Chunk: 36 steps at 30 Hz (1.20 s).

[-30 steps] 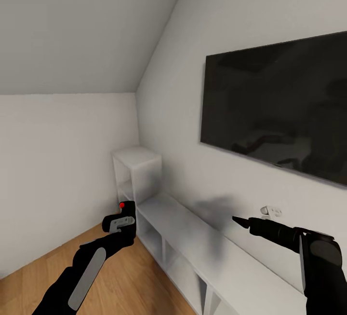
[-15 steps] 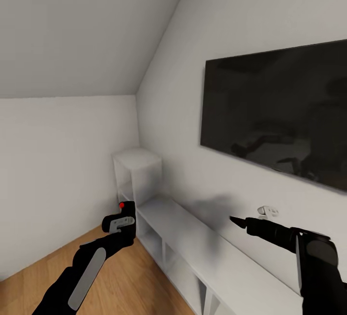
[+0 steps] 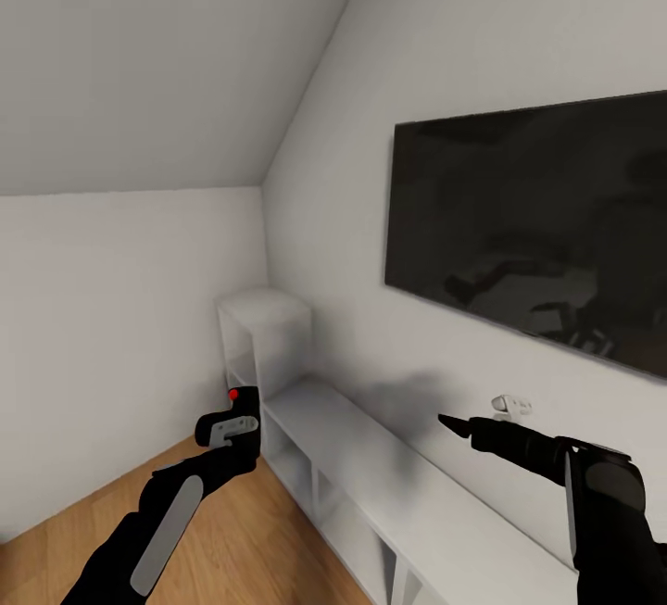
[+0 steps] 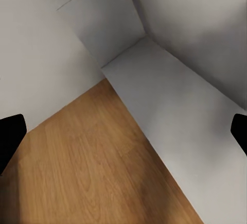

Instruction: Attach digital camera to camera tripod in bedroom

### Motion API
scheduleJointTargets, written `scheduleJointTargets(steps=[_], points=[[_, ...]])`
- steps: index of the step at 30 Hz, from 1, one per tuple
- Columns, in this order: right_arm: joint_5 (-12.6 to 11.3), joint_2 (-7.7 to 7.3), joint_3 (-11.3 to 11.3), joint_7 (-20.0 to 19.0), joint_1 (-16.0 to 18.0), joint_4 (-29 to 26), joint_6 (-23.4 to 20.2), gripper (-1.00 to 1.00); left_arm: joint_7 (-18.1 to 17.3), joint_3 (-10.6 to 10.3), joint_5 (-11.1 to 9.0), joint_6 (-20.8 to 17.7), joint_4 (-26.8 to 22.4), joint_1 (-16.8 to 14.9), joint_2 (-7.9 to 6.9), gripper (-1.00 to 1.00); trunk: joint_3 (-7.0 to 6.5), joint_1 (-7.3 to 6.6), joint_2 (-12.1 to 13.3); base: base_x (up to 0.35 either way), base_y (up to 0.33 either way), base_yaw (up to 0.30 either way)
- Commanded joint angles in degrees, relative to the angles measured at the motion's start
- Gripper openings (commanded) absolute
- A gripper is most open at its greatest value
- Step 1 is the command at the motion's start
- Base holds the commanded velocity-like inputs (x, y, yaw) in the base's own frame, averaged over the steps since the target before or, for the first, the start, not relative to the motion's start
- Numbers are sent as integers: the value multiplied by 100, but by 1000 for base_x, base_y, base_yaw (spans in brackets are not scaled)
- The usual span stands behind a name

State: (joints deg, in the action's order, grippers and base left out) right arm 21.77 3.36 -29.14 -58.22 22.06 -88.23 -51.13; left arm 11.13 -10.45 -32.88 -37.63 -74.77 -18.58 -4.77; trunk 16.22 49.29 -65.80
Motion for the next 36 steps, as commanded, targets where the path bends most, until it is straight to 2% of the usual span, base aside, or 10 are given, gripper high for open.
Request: scheduleJointTargets(steps=[1, 23, 36], points=[[51, 6, -18, -62, 8, -8, -18, 100, 43, -14, -52, -16, -7, -5, -6, -100, -11, -22, 36, 0, 0, 0], [55, 7, -13, -58, 8, -2, -9, 100, 51, -19, -30, 10, -2, -5, -6, -100, -406, -505, 919, 0, 0, 0], [46, 7, -13, -66, 8, -2, 6, 100, 121, 9, -18, 63, -161, -5, 14, -100, -406, -505, 919, -10, -22, 0]])
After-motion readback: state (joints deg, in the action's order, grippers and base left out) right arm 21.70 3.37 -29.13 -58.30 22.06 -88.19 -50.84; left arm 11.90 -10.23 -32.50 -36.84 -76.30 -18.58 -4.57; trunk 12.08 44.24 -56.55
